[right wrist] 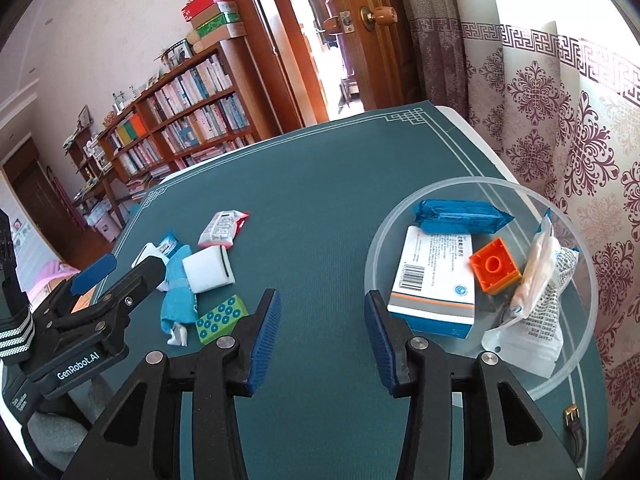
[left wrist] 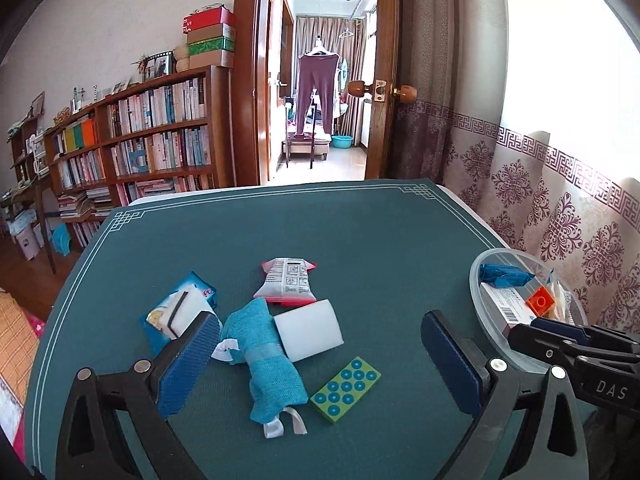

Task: Organize objects
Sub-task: 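Move the right gripper to the green dotted brick and grasp it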

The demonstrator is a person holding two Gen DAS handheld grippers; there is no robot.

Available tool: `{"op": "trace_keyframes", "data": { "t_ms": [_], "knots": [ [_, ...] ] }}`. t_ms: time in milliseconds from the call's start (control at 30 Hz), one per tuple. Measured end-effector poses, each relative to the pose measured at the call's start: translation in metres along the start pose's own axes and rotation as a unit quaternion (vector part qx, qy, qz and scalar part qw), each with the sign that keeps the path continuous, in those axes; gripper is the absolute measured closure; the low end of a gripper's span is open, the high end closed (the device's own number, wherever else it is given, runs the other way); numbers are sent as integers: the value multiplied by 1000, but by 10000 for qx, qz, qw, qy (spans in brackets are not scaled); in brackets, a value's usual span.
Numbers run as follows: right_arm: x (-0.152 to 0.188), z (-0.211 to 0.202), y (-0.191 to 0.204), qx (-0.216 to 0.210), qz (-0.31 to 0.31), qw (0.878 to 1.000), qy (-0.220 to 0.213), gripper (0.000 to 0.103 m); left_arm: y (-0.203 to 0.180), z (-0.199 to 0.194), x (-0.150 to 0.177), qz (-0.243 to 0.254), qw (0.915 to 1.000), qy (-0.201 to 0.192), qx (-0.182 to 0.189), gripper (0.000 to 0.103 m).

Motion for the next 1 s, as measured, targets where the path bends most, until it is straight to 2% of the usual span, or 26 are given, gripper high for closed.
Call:
{"op": "trace_keyframes", "data": {
  "t_ms": [200,267,433,667,1000],
  "knots": [
    [14,7,25,-217,-120,9996,112,56,31,-5,9,-235,9995,63,-215,1],
    [19,9,33,-277,-196,9993,129,48,42,-7,12,-285,9991,76,-316,0],
    [32,16,53,-476,-338,9981,202,42,64,-8,22,-443,9976,157,-506,1],
    [52,37,75,-662,-576,9953,407,42,80,-9,33,-428,9968,202,-640,0],
    [69,76,90,-683,-1031,9896,735,41,96,-7,41,-643,9950,261,-725,1]
  ]
}}
Point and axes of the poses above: each gripper's, at about its wrist camera, not at the fingertips, and z roughly the way its jaws point, y to its left, x to its underside, the point moved 7 cm from there along z, roughly the way its jaws point, and after that the axes turned 12 degrees about -y, right-handed, at the moved point
